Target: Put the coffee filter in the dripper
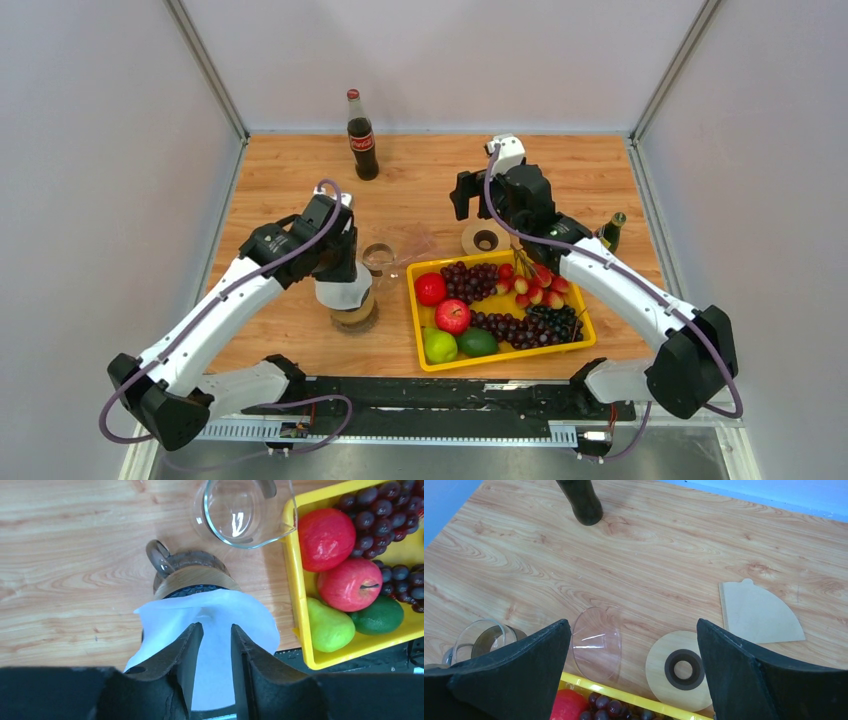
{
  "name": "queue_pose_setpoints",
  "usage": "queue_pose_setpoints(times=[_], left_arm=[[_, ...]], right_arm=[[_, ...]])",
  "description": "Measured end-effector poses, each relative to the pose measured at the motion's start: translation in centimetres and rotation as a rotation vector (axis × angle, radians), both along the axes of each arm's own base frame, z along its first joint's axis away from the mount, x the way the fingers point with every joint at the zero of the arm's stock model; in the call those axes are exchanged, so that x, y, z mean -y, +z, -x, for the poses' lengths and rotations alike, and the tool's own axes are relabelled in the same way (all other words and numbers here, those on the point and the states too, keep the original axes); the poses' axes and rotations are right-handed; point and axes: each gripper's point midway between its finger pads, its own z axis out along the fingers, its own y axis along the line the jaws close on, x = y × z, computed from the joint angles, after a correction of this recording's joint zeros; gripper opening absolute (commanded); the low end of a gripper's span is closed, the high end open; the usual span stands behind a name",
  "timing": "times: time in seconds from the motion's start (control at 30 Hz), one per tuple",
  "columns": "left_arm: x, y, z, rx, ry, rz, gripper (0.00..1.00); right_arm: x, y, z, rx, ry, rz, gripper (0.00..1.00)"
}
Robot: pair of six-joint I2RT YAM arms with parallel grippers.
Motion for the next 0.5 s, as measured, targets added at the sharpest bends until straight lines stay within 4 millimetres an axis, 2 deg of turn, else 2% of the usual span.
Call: queue_pose_setpoints(times=[0.07,0.13,0.17,0.2,0.23,0.3,0.5], left_arm=[[-0.3,1.3,-0.2,0.041,0.008,0.006,0.46],[-0.5,2.6,-0.4,0.079,0.01,0.016,0.57],[-0.6,3.5,-0.5,0.109,0.008,0.025,0.68],[-0.6,4.2,-0.6,0.133,0.004,0.032,0.73],[-0.7,5.0,-0.7,0.159,0.001,0.041,0.86],[-0.7,6.6,-0.9,0.219,-0.01,0.07,0.98],[0.6,11.6,-1.8,0.431,-0.054,0.218,1.0]], right_arm=[[0.1,0.3,0.1,0.006,0.0,-0.003,1.0],[0.1,0.5,0.1,0.012,0.0,-0.004,1.0],[0.2,0.7,0.2,0.016,-0.002,-0.006,1.0],[0.3,0.8,0.2,0.019,-0.004,-0.008,1.0],[0.3,1.0,0.2,0.023,-0.006,-0.01,1.0],[0.5,1.4,0.3,0.03,-0.009,-0.014,1.0],[1.0,1.8,0.7,0.046,-0.024,-0.015,1.0]])
